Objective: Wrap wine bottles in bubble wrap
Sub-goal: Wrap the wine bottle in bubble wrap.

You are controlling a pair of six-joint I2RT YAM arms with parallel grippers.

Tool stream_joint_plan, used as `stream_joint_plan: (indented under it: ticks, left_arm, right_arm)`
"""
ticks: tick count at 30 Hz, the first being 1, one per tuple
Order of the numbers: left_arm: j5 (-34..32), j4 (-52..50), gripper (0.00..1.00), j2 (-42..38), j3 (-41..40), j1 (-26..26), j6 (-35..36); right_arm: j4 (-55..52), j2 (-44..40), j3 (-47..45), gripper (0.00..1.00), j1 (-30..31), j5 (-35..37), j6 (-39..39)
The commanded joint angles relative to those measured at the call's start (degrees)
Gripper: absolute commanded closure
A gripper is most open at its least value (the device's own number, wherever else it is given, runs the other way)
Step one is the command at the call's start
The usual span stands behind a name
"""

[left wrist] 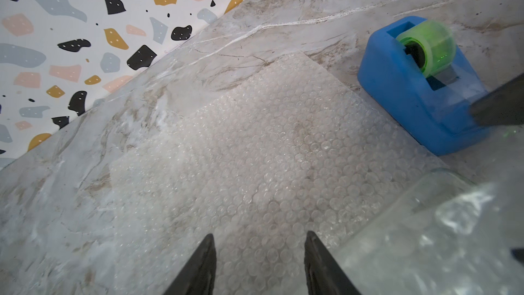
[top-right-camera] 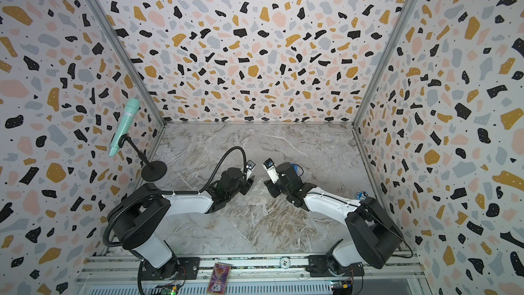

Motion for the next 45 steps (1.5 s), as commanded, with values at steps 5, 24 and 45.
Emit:
stream_joint_plan:
  ticks: [5,24,45]
  left_arm:
    - [6.4,-4.3,0.49,2.8,5.5,1.2,1.7]
    - [13.4,-18.8,0.54,8.9,12.8,2.0,3.5]
    - [17.2,-32.8,0.59,12.4,18.9,2.9,5.3]
  right_arm:
    - [-2.9,-6.5,3.1,0.35,-9.9,-0.2,10.4]
    - [-23.3,38.5,39.6,0.43,-17.8,-12.7,13.5]
    - [-23.9,45.5,49.3,0.64,-16.8,-17.9,5.3]
